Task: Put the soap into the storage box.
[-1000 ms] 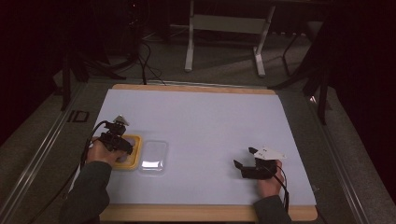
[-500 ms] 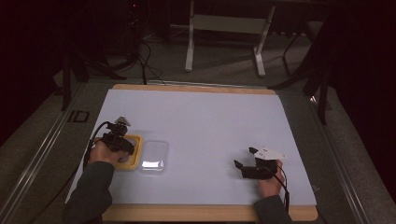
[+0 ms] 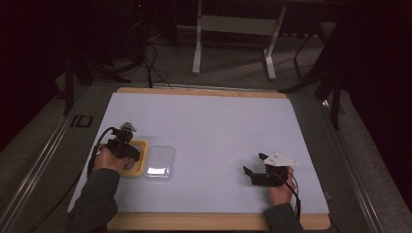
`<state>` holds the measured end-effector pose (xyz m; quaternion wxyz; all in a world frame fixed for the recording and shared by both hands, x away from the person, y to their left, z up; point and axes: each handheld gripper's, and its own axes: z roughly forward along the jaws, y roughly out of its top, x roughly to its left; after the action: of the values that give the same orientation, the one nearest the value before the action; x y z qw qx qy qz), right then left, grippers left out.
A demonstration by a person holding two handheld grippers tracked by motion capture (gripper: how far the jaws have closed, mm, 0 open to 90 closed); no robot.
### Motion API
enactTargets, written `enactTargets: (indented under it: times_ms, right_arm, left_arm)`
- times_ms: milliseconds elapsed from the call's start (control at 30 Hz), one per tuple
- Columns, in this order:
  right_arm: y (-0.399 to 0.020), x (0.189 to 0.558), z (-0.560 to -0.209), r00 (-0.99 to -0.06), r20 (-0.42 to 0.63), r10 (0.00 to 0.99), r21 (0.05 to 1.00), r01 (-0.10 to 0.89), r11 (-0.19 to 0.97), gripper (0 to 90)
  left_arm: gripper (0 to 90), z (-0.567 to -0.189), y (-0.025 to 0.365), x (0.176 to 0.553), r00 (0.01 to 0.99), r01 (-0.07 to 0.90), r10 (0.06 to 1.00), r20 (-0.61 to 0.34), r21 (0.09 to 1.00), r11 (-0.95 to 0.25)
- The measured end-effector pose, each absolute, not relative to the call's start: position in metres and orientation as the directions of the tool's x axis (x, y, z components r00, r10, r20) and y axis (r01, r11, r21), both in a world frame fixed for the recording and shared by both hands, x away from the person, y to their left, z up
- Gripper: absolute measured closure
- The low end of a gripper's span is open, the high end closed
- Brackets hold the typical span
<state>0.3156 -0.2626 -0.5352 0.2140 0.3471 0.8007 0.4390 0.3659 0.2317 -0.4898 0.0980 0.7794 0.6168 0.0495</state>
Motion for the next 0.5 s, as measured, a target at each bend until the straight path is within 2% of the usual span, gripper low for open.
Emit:
enactTargets:
  times_ms: [500]
  right_arm:
    - [-0.2624,0.3156,-0.5352,-0.668,-0.039,0.743,0.851,0.368,0.375,15.8]
  left_arm:
    - [45.8,-0.4911,0.2307,0.3662,0.238,0.954,0.969,-0.062,0.204,-0.221]
